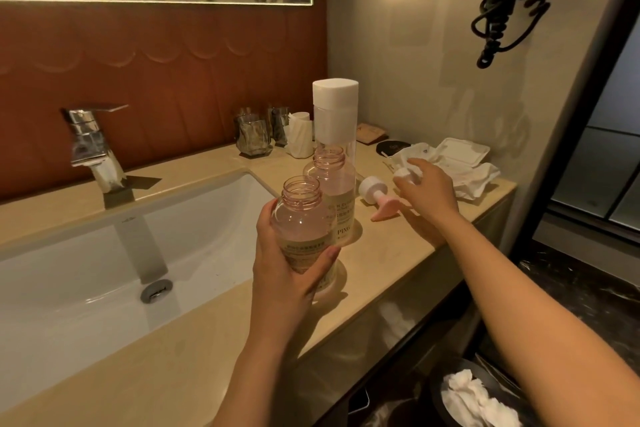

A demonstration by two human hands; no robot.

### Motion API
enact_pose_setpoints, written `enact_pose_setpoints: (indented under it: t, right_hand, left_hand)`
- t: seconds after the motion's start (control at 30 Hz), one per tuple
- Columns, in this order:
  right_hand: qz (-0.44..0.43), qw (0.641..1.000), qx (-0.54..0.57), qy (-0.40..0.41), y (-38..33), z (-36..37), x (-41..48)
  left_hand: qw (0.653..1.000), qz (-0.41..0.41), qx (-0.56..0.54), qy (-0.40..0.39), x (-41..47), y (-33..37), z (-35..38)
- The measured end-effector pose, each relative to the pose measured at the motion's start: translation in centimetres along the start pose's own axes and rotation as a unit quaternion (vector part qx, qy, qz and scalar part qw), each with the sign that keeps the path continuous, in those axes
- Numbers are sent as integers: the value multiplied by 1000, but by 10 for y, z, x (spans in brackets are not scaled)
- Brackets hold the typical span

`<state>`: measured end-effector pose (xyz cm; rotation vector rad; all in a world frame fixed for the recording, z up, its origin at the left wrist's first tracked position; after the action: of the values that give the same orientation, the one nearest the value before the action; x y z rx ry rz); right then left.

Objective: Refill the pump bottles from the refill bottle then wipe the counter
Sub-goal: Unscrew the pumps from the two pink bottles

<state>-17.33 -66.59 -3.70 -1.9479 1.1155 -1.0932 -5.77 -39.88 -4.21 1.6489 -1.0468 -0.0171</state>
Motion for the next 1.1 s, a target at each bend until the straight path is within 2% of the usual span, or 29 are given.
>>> enact_pose_setpoints:
  t: [0.07, 0.17, 0.23, 0.3, 0.37, 0.6, 0.93, 1.1]
  right_hand:
    - [-22, 999, 12, 24, -13, -6, 0]
    - [-74, 996, -38, 22, -33, -8, -1]
    - [-88, 990, -103, -28, -44, 0, -5]
    - [-91, 972, -197, -92, -51, 13, -9]
    - [-103, 953, -260, -121, -52, 24, -14]
    - [-152, 940, -295, -75, -48, 29, -13]
    - [-165, 918, -358, -49, -40, 18, -1]
    - [-165, 926, -336, -46, -38, 20, -2]
  left_hand:
    - [1000, 2, 0, 2, 0, 1, 0]
    - [1000, 0, 1, 2, 1, 0, 0]
    - [1000, -2, 3, 4, 1, 0, 0]
    - [1000, -4, 5, 5, 1, 0, 0]
    - [1000, -5, 5, 4, 0, 0, 1]
    - [1000, -4, 9, 4, 0, 0, 0]
    - [1000, 0, 8, 6, 0, 1, 0]
    - [1000, 3, 3, 5, 0, 1, 0]
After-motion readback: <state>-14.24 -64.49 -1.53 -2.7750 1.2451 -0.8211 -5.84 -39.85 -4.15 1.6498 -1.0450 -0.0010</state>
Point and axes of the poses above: each hand's wrist, its own x-axis towards the middle knuckle, its own z-axis out of the palm, y = z × x, the point moved 5 cm from there along x, towards the middle knuckle, and after that the axes turned 9 degrees about x, right-handed, at the moved point
